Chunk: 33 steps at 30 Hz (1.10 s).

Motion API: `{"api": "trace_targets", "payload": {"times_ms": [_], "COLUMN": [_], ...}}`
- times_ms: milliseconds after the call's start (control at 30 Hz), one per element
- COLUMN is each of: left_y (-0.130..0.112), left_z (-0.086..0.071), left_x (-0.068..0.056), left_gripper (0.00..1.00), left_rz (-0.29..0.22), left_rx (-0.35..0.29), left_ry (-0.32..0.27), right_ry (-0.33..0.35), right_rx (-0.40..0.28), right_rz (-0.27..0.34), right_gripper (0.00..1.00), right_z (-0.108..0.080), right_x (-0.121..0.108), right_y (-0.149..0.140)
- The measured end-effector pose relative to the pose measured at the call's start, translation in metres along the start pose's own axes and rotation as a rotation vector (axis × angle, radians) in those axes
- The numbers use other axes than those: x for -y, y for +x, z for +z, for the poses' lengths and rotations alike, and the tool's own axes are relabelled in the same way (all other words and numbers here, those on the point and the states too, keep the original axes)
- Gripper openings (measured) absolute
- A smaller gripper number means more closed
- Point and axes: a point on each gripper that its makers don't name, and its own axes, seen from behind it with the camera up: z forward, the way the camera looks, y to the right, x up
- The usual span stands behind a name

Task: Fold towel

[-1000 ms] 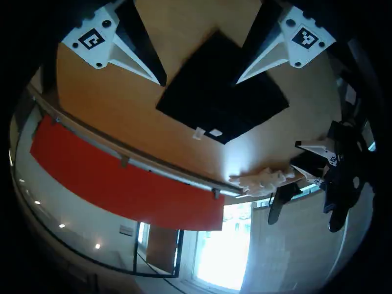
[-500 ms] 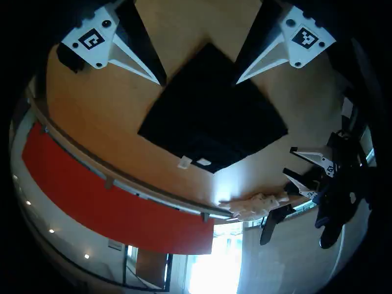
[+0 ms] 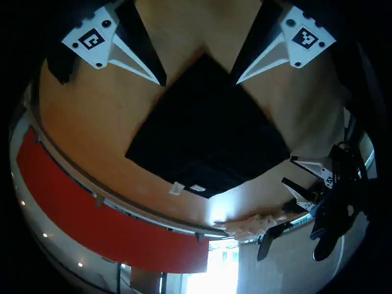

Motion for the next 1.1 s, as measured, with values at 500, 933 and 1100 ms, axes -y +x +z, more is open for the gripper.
{"api": "trace_targets", "payload": {"times_ms": [500, 933, 1100], "left_y": [-0.019, -0.022, -0.022], "left_z": [0.016, 0.017, 0.016], "left_x": [-0.013, -0.011, -0.012], "left_gripper": [0.96, 0.83, 0.8], "left_rz": [-0.03, 0.005, 0.007], "left_rx": [0.084, 0.118, 0.127], "left_ry": [-0.054, -0.036, -0.037], "right_ry": [0.035, 0.068, 0.076], "right_rx": [0.065, 0.1, 0.098], "right_rz": [-0.019, -0.022, -0.004], "right_gripper": [0.92, 0.72, 0.66], "right_z": [0.009, 0.013, 0.013], "right_x": [-0.001, 0.004, 0.005], "right_y": [-0.023, -0.033, -0.034]}}
